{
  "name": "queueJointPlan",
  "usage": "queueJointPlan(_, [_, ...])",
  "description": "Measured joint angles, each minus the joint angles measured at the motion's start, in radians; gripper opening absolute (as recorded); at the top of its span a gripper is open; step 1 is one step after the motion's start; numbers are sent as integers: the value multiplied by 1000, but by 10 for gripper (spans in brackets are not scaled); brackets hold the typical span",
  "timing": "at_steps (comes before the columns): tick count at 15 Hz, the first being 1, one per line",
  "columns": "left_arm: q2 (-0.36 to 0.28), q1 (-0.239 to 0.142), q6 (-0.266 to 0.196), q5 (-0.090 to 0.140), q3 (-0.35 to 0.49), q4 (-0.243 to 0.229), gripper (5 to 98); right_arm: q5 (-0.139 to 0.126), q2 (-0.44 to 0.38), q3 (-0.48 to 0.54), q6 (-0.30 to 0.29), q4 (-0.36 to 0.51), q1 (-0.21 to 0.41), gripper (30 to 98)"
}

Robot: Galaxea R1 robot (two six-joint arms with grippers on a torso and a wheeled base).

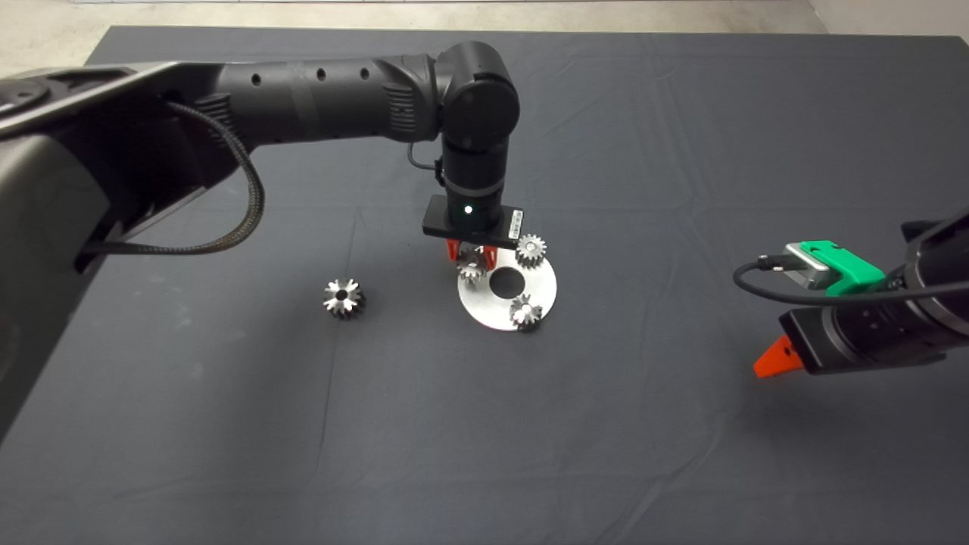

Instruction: Remove an incorrectly installed larger gear and replace it with the correct smaller gear

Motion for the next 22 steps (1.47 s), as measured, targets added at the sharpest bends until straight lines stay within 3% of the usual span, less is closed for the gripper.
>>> queueJointPlan(22, [0, 0, 6, 0, 25, -20, 240, 0, 0, 0, 0, 0, 0, 584])
